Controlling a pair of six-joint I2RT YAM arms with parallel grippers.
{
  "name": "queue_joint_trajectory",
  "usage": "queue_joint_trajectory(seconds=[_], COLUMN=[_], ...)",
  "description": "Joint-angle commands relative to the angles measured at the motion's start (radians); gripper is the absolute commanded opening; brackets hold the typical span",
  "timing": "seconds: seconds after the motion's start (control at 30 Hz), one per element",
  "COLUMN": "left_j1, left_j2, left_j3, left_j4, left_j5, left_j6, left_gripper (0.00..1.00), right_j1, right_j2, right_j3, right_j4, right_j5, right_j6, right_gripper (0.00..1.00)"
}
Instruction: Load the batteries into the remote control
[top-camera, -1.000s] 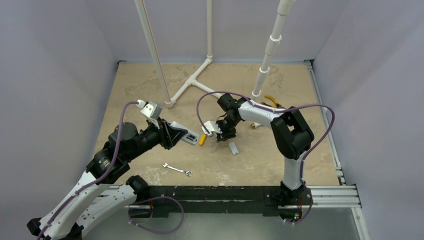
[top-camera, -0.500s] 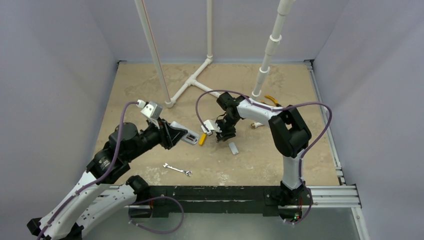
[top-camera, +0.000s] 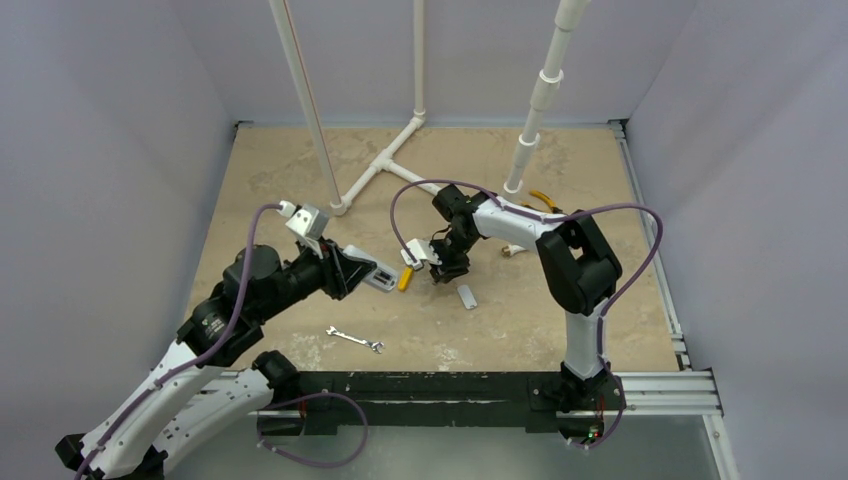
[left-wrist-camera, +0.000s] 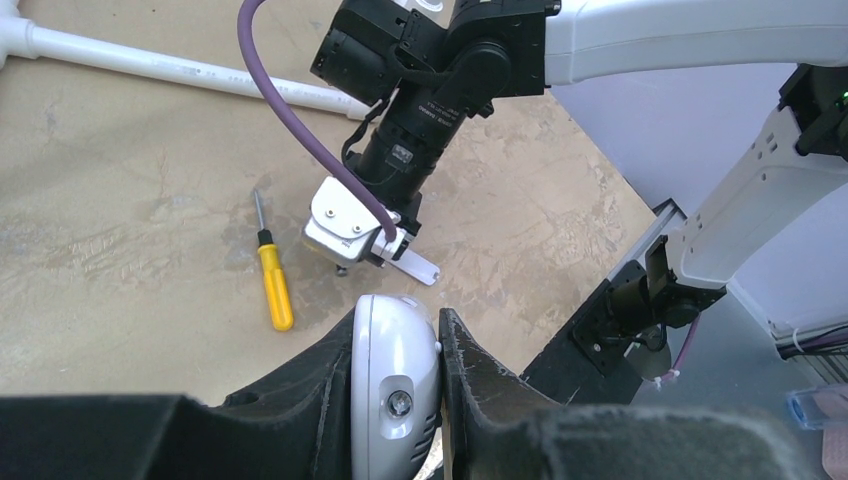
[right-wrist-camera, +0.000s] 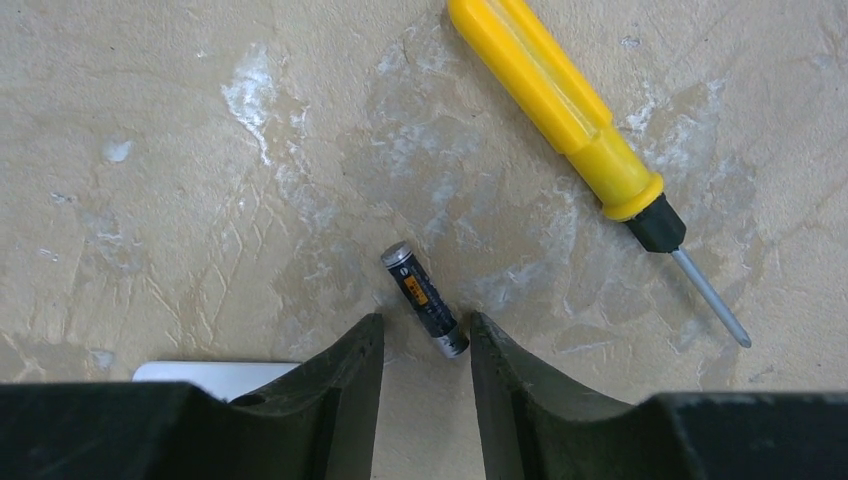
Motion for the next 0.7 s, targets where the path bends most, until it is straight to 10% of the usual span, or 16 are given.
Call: queue_joint_trajectory(seconds=[0.0,0.23,0.43,0.67], left_j1=[0.007,0.007,0.007,0.006], left_j2=[-0.007,-0.01,-0.018,-0.039], left_j3=[0.002,0.003,0.027,0.055], left_j4=[0.046,0.053,0.048,0.06], left_j5=[-0.01,-0.001,0.013,0.021], left_j6=[-0.006,-0.013,-0.012,-0.024], left_gripper=[0.0,0.0,0.0,0.0], right_j1=[0.008,0.005,-0.025,-0.028], right_j2=[0.027,0.034,-0.04,-0.29], right_j3=[0.013,0.02,-0.039,-0.307], right_j4=[0.003,0.015,0.132,0.712], right_j5=[-0.001,-0.017,-0.131,-0.097], right_j6=[0.013,0.082,0.243,0.819], right_gripper=[0.32,0.0,0.0,0.0])
